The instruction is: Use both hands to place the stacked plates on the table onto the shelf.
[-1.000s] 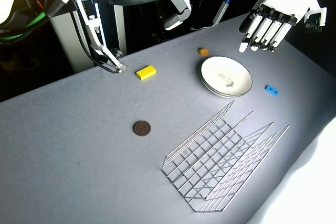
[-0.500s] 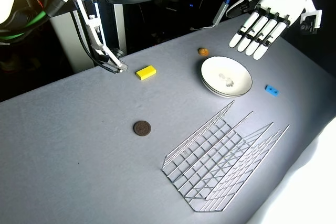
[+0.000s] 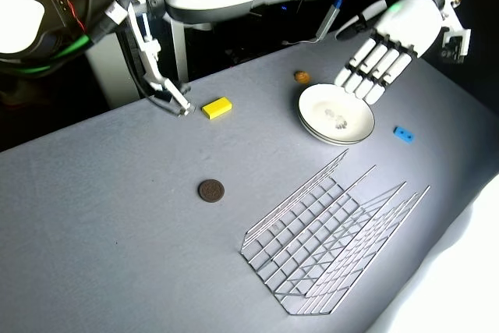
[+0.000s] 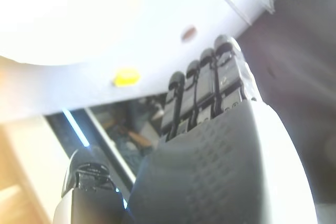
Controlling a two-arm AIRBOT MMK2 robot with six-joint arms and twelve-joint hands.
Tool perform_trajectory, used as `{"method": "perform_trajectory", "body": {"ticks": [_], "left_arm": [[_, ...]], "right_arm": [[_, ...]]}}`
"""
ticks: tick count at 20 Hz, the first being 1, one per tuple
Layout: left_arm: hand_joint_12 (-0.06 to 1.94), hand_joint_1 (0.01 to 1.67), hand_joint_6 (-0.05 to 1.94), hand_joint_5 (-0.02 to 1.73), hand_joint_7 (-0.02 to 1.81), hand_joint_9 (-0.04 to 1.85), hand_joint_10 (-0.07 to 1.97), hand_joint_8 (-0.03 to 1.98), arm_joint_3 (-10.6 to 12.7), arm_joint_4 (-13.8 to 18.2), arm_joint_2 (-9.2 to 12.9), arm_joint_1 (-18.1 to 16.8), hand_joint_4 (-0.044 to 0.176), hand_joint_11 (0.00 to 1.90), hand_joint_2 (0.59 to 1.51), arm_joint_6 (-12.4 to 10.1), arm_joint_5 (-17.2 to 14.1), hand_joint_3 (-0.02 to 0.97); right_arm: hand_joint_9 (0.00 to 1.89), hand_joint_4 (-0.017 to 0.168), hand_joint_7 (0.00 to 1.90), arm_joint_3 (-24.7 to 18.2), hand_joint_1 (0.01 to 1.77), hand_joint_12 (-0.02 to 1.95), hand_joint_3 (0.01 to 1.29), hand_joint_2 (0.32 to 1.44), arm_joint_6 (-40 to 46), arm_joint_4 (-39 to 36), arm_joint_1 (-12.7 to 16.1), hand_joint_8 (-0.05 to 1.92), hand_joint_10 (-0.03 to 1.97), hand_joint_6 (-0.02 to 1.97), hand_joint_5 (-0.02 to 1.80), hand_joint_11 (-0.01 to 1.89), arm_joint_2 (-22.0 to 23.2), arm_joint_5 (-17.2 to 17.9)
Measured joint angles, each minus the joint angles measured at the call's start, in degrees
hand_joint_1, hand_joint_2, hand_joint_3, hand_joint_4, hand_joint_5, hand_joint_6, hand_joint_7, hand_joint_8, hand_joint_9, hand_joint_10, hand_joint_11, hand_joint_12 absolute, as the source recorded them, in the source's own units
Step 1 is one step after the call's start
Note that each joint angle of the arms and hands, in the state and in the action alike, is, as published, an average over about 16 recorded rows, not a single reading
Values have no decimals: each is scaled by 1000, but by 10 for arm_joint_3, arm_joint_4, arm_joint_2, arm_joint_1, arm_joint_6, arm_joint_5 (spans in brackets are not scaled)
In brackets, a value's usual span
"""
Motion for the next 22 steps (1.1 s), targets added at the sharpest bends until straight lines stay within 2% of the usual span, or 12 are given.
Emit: {"method": "perform_trajectory", "body": {"ticks": [5, 7, 13, 22], "left_arm": [[90, 17, 6, 59, 19, 20, 13, -6, 33, -19, -14, 63, 5, 16, 1105, 38, -9, 20], [76, 17, 5, 55, 18, 21, 13, -6, 45, -27, -18, 88, 5, 16, 1109, 52, -15, 20], [33, 17, 6, 38, 18, 22, 13, -6, 78, -55, -32, 155, 4, 16, 1113, 81, -34, 20], [11, 18, 6, 20, 19, 22, 12, -7, 130, -82, -60, 221, 3, 17, 1107, 95, -40, 19]], "right_arm": [[21, 4, 19, 16, 1080, 320, 11, 916, -12, 2, 3, 10, 4, 20, 19, 21, -27, -42], [23, 4, 20, 20, 1167, 368, 11, 922, -23, 9, 4, 10, 4, 20, 21, 22, -36, -60], [32, 4, 23, 26, 1150, 433, 11, 969, -67, 32, 2, 10, 5, 20, 21, 22, -56, -98], [32, 5, 20, 28, 1074, 379, 11, 998, -95, 46, -8, 11, 4, 20, 21, 21, -59, -107]]}}
